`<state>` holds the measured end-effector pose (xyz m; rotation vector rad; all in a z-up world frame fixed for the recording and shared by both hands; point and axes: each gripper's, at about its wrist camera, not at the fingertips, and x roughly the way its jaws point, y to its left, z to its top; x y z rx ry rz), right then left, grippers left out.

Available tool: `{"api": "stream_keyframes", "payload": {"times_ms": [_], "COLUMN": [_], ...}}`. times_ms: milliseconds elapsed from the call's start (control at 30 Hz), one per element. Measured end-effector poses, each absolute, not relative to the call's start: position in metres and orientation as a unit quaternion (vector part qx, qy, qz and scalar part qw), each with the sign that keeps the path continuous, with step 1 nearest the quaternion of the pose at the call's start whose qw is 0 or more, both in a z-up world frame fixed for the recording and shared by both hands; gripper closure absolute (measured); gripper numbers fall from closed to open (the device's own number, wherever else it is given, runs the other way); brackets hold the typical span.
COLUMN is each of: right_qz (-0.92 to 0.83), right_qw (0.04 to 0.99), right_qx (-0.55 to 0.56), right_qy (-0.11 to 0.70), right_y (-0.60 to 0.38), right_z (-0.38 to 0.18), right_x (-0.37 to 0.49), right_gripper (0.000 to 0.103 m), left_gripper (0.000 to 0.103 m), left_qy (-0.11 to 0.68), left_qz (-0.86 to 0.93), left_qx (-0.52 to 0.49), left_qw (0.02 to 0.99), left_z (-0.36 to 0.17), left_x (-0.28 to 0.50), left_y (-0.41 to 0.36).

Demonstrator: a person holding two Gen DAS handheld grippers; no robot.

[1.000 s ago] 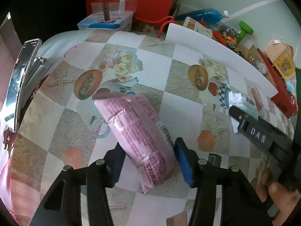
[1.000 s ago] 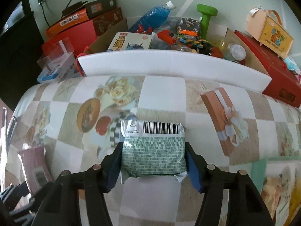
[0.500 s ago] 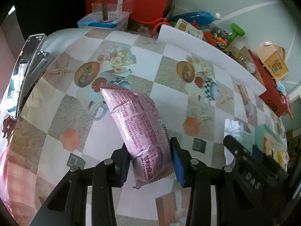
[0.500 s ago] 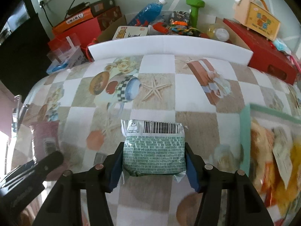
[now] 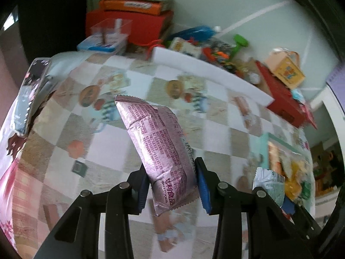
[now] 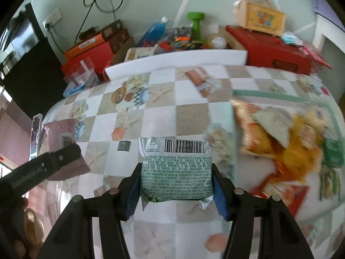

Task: Organize snacks
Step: 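Carry both packs over the tray and open both tools to drop them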

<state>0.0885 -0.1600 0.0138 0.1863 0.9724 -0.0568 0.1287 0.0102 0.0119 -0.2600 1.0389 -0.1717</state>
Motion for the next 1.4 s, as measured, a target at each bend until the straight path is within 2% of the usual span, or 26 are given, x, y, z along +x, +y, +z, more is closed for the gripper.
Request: {"api": "stream_keyframes", "payload": {"times_ms": [300, 567, 1000, 1033, 1100, 1233, 1267, 1300, 1333, 1400], "right_qz": [-0.131, -0.211, -0.197, -0.197, -0.198, -0.206, -0.208, -0.21, -0.21, -0.206], "right_qw": [0.887, 0.856, 0.839, 0.839, 0.838, 0.838, 0.838, 0.838, 0.839, 0.841], "right_qx": [0.11, 0.162, 0.193, 0.195, 0.197, 0.19, 0.188, 0.187, 0.188, 0.191], "right_qy": [0.429, 0.444, 0.469, 0.468, 0.469, 0.468, 0.468, 0.467, 0.466, 0.462], "right_y": [-0.246, -0.329, -0.347, -0.347, -0.347, -0.35, -0.35, -0.35, -0.351, -0.35], "right_z": [0.038, 0.015, -0.013, -0.013, -0.012, -0.009, -0.008, -0.006, -0.005, -0.002], "right_x": [0.038, 0.014, 0.01, 0.01, 0.01, 0.009, 0.009, 0.007, 0.007, 0.004], "right_gripper": [0.042, 0.042, 0.039, 0.039, 0.034, 0.032, 0.031, 0.03, 0.029, 0.026], "left_gripper": [0.062, 0.061, 0.061, 0.059, 0.047, 0.04, 0.032, 0.017, 0.013, 0.012], "left_qy": [0.479, 0.481, 0.479, 0.481, 0.491, 0.492, 0.49, 0.489, 0.489, 0.488], "left_qz": [-0.214, -0.29, -0.304, -0.304, -0.308, -0.322, -0.325, -0.325, -0.325, -0.326], "left_qx": [-0.067, 0.005, 0.031, 0.03, 0.02, 0.006, 0.003, 0.001, -0.004, -0.012], "left_qw": [0.849, 0.827, 0.823, 0.822, 0.814, 0.809, 0.809, 0.809, 0.81, 0.81], "left_z": [0.024, 0.005, -0.017, -0.019, -0.024, -0.024, -0.023, -0.022, -0.02, -0.019], "left_x": [0.106, 0.083, 0.08, 0.081, 0.082, 0.078, 0.077, 0.075, 0.074, 0.073], "left_y": [-0.085, -0.164, -0.198, -0.199, -0.199, -0.196, -0.195, -0.192, -0.189, -0.184]}}
